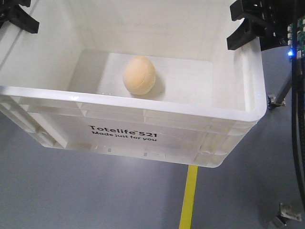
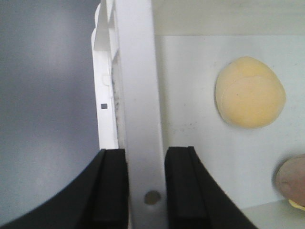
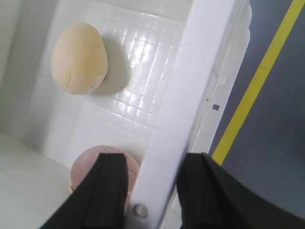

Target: Place moving items into box and shelve

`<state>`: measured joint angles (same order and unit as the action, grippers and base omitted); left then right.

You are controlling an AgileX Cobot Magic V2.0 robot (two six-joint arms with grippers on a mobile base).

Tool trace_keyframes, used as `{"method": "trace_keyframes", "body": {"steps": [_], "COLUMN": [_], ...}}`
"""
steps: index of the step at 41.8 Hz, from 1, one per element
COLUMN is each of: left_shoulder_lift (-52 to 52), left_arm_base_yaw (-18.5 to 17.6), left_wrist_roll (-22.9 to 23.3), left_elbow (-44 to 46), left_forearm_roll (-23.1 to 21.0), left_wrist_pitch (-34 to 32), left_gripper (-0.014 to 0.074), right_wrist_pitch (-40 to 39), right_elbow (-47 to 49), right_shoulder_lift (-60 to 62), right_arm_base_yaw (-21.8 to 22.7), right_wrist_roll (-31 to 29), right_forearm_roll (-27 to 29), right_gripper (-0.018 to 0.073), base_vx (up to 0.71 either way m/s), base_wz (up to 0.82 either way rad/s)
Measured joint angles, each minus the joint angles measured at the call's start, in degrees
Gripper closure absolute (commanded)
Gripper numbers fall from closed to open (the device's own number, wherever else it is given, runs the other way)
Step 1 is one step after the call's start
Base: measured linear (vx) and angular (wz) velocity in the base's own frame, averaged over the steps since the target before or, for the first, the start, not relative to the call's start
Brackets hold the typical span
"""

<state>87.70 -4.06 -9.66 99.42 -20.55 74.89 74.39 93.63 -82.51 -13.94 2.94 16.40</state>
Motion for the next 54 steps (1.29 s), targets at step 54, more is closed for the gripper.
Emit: {"method": "trace_keyframes", "body": {"steps": [54], "left_shoulder_lift": [0.0], "left_arm_base_yaw": [0.0], "left_wrist_roll": [0.0], "left_elbow": [0.0], "left_forearm_roll": [0.0], "left_wrist_pitch": [0.0], "left_gripper": [0.0596], "right_wrist_pitch": [0.0], "right_elbow": [0.0], "right_shoulder_lift": [0.0], "right_arm_base_yaw": [0.0], "right_wrist_roll": [0.0], "right_forearm_roll": [0.0], "right_gripper": [0.0559], "base_vx": [0.55], "base_wz": [-0.08]}}
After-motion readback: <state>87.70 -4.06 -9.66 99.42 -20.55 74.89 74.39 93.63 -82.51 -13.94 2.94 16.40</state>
